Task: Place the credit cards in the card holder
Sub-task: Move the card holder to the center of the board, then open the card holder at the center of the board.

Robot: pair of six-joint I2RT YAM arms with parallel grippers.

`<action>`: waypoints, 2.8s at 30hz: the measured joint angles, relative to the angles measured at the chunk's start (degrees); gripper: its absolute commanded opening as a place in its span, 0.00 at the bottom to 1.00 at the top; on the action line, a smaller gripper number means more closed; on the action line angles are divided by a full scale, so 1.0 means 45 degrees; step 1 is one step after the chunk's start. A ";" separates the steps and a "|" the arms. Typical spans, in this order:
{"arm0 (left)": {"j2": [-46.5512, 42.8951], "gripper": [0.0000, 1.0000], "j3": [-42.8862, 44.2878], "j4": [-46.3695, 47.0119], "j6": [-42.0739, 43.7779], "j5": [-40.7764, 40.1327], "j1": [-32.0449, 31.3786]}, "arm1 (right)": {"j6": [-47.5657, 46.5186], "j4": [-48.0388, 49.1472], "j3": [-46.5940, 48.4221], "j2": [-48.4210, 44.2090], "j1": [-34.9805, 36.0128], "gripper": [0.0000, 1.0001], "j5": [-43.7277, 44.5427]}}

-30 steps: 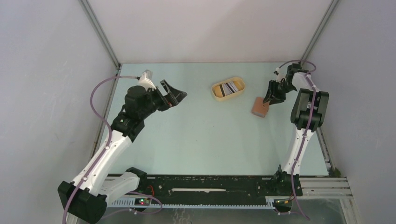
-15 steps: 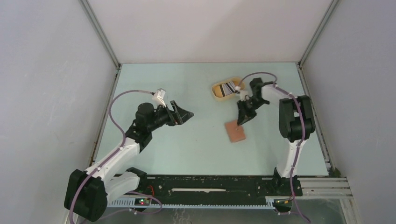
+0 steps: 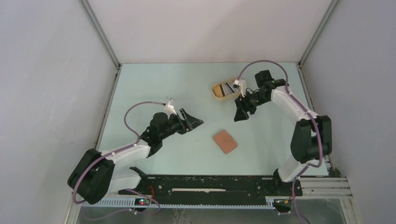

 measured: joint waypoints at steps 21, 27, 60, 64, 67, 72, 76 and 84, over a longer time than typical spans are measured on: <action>0.4420 0.48 -0.0209 0.1428 -0.4609 -0.0214 -0.1705 | -0.7563 0.2715 -0.4595 -0.1768 0.3716 0.59 0.1141; 0.4600 0.49 0.0063 0.1307 -0.4959 -0.0068 -0.1987 | -0.8568 0.3220 -0.4619 -0.1394 0.3876 0.56 0.1501; 0.7985 0.38 0.3774 -0.2001 -0.4546 0.1399 -0.2540 | -0.8529 0.2565 -0.3944 -0.0311 0.4522 0.09 0.2365; 0.8228 0.34 0.3954 -0.2200 -0.4313 0.1807 -0.2341 | -0.8301 0.2531 -0.3944 -0.0350 0.4386 0.00 0.2225; 0.8427 0.32 0.4095 -0.2200 -0.4221 0.2074 -0.2239 | -0.8252 0.2453 -0.3944 -0.0359 0.4245 0.00 0.2089; 0.8529 0.28 0.4201 -0.2293 -0.3963 0.2307 -0.2118 | -0.8301 0.2215 -0.3944 -0.0539 0.3900 0.00 0.1481; 0.8646 0.25 0.4347 -0.2482 -0.3706 0.2579 -0.2011 | -0.8548 0.1715 -0.3944 -0.0908 0.3356 0.00 0.0952; 0.8806 0.26 0.4823 -0.3279 -0.3094 0.3016 -0.1836 | -0.9097 0.1073 -0.3944 -0.1219 0.2331 0.02 0.0345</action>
